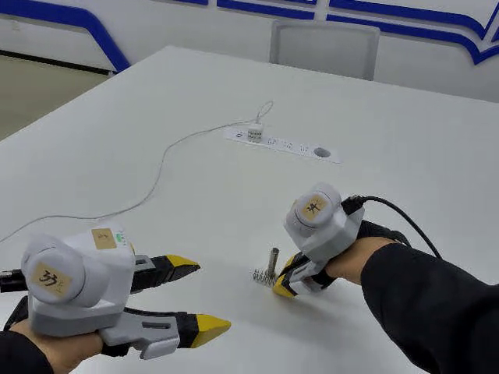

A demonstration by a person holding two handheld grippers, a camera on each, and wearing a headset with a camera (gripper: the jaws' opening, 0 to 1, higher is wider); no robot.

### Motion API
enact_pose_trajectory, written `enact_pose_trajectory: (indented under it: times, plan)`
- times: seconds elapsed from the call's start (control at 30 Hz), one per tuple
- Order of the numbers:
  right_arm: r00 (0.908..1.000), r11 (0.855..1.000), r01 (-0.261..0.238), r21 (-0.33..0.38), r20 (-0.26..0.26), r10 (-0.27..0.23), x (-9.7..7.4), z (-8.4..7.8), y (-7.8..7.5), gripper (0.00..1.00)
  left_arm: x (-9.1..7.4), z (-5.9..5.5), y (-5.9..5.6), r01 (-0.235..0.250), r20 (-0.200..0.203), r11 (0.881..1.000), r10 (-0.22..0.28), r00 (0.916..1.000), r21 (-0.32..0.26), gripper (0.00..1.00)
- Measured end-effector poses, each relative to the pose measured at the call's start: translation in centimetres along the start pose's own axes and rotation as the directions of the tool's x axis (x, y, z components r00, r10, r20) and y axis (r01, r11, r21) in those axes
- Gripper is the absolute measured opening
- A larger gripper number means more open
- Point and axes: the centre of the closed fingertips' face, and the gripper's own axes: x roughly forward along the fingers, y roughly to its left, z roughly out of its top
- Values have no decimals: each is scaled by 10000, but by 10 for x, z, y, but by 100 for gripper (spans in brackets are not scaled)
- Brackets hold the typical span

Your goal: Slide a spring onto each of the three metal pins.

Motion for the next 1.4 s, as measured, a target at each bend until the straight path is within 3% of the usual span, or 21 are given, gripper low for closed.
enact_pose_trajectory:
  times: [0.4,0.63,0.9,1.13,1.33,1.4]
  plan:
    - [9998,9988,206,-447,60,-203,-24,10,10,12,5,2,-3,184,11,9997,-184,9998,134,55]
    - [9992,9955,26,-949,-388,-63,-37,11,22,12,4,3,-3,214,77,9995,-216,9997,230,54]
    - [9968,9886,-421,-1448,-733,317,-50,18,40,12,18,0,-3,702,-474,9894,-646,9968,1270,47]
    - [9948,9856,-693,-1540,-846,567,-59,22,48,12,37,1,-7,1256,-976,9617,-1045,9897,2438,39]
    - [9929,9827,-847,-1648,-965,694,-63,24,56,12,47,2,-19,1687,-1341,9141,-1273,9828,3688,34]
    - [9925,9815,-873,-1703,-995,711,-64,26,59,12,50,2,-22,1755,-1362,9040,-1319,9819,3898,32]
